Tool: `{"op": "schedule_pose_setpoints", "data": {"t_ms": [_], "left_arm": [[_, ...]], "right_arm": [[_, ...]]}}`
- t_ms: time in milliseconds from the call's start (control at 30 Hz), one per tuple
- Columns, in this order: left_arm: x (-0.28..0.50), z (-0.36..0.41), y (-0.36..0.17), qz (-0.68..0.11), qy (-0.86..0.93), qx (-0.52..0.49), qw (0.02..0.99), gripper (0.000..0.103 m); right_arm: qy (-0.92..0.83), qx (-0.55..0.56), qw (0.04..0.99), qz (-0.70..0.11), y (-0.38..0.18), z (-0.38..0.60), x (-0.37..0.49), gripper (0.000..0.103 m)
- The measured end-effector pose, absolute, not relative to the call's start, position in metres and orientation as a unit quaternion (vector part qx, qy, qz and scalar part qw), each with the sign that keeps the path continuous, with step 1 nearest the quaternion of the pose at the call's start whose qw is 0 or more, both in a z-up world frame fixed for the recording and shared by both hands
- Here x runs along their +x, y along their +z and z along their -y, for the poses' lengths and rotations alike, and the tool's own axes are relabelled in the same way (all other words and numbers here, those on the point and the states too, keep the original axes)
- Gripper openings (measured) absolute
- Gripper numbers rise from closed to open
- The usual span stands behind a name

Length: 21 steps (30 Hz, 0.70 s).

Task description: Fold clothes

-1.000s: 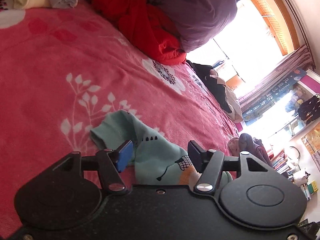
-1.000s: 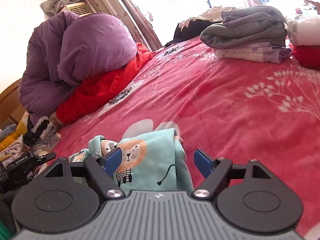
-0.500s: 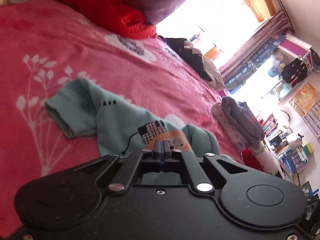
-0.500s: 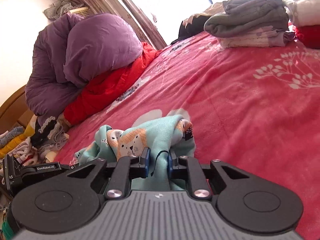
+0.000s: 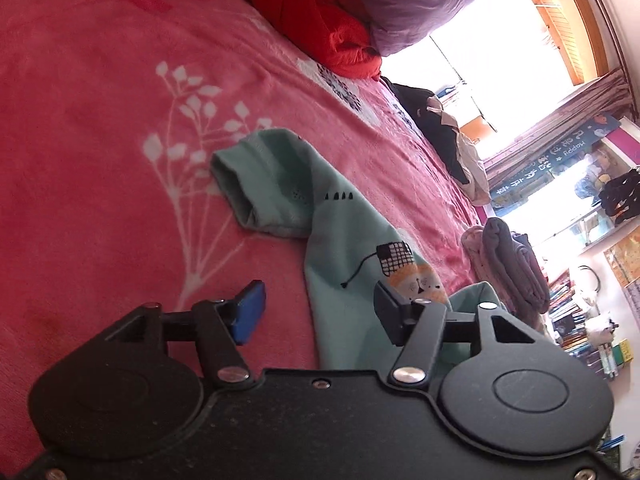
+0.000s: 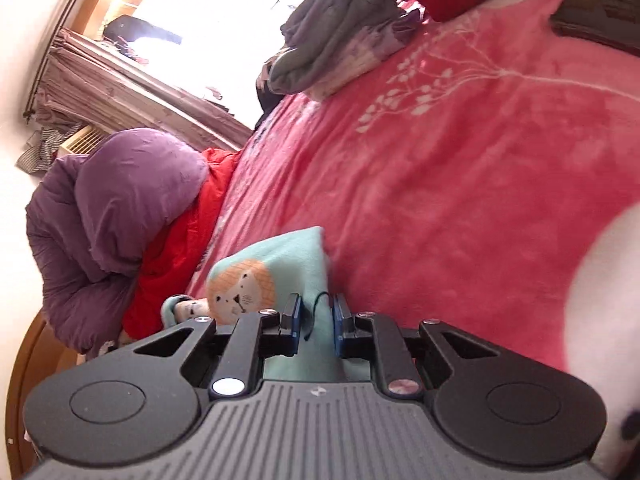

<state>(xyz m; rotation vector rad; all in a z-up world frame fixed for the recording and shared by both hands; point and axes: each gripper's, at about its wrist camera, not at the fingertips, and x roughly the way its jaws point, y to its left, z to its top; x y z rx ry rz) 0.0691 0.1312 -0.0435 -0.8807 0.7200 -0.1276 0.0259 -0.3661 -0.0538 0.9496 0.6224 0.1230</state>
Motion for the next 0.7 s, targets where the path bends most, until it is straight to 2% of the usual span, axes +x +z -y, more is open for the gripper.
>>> {"op": "schedule_pose_setpoints", "data": {"t_ms": [100,167,233,267,433,600,667,700], "left_arm": [[0.069,-0.121,-0.035,-0.328,-0.073,-0.404,0.851,0.059],[0.066,-0.108,-0.013,-0.298,-0.103,-0.360,0.878,0.059],[0.066,-0.093,0.007,-0.283,-0.138,-0.321,0.893,0.062],[0.068,-0.087,0.013,-0.284,-0.151,-0.315,0.893,0.062],[0.101,-0.052,0.026,-0.319,-0.202,-0.302,0.875,0.065],[0.139,-0.006,0.018,-0.372,-0.217,-0.247,0.868,0.065],[0.141,-0.001,0.019,-0.365,-0.220,-0.239,0.872,0.065],[0.140,0.001,0.021,-0.359,-0.222,-0.234,0.876,0.065]], "right_arm": [[0.049,0.490,0.816,-0.302,-0.068,0.376,0.022,0.034],[0.058,0.502,0.813,-0.289,-0.069,0.376,0.022,0.042],[0.072,0.504,0.814,-0.278,-0.066,0.374,0.025,0.066],[0.079,0.502,0.816,-0.275,-0.064,0.374,0.029,0.068],[0.105,0.464,0.832,-0.283,-0.047,0.366,0.059,0.076],[0.154,0.418,0.832,-0.330,-0.046,0.343,0.095,0.076],[0.166,0.397,0.837,-0.339,-0.048,0.332,0.095,0.070],[0.172,0.389,0.838,-0.341,-0.050,0.327,0.093,0.061]]}}
